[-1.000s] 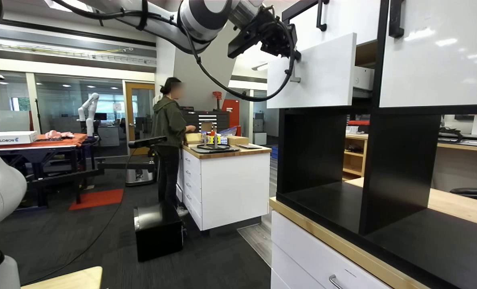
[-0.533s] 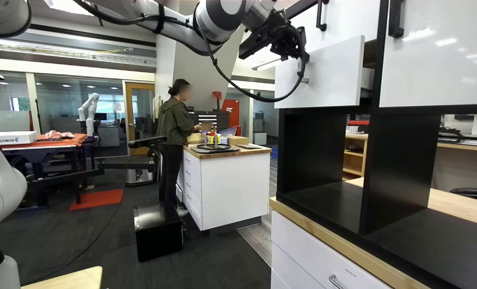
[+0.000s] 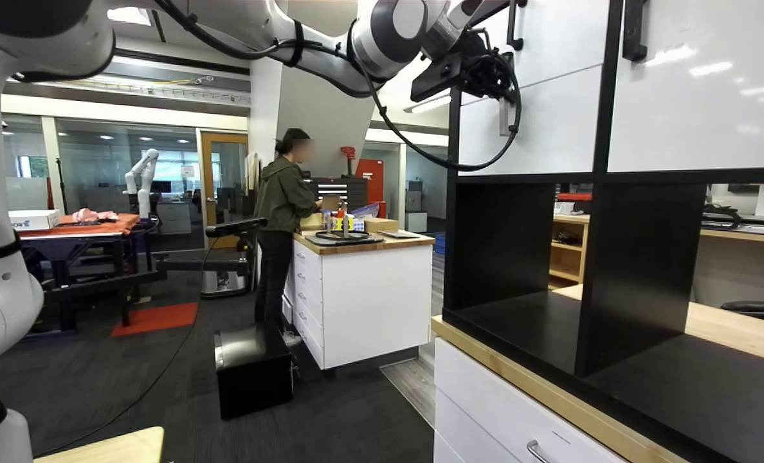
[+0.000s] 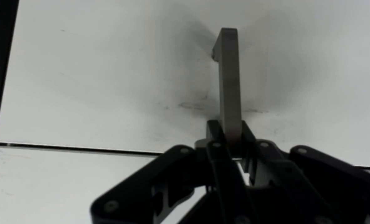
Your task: Close the drawer
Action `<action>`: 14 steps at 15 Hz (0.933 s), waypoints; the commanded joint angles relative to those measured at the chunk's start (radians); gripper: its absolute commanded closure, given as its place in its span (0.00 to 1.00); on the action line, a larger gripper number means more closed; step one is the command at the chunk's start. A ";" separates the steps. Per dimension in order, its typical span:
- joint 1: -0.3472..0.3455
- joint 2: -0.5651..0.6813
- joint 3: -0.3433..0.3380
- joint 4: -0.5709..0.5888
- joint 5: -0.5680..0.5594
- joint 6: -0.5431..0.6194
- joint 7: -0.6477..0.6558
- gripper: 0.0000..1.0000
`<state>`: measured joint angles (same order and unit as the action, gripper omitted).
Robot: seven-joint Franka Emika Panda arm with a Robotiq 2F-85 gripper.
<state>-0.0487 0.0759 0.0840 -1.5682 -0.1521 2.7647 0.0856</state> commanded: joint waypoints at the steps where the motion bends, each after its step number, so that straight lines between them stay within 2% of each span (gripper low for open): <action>1: -0.003 0.066 -0.017 0.105 -0.037 -0.005 0.040 0.96; 4: -0.001 0.065 -0.016 0.110 -0.037 -0.021 0.042 0.96; 5: 0.002 0.058 -0.020 0.110 -0.055 -0.055 0.070 0.60; 7: 0.004 0.044 -0.019 0.107 -0.078 -0.099 0.066 0.55; 10: 0.008 0.032 -0.019 0.123 -0.105 -0.185 0.087 0.35; 11: 0.038 0.030 -0.047 0.134 -0.098 -0.215 0.083 0.29; 14: 0.053 0.025 -0.050 0.153 -0.084 -0.272 0.074 0.10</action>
<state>-0.0277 0.0948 0.0558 -1.4612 -0.2233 2.5659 0.1361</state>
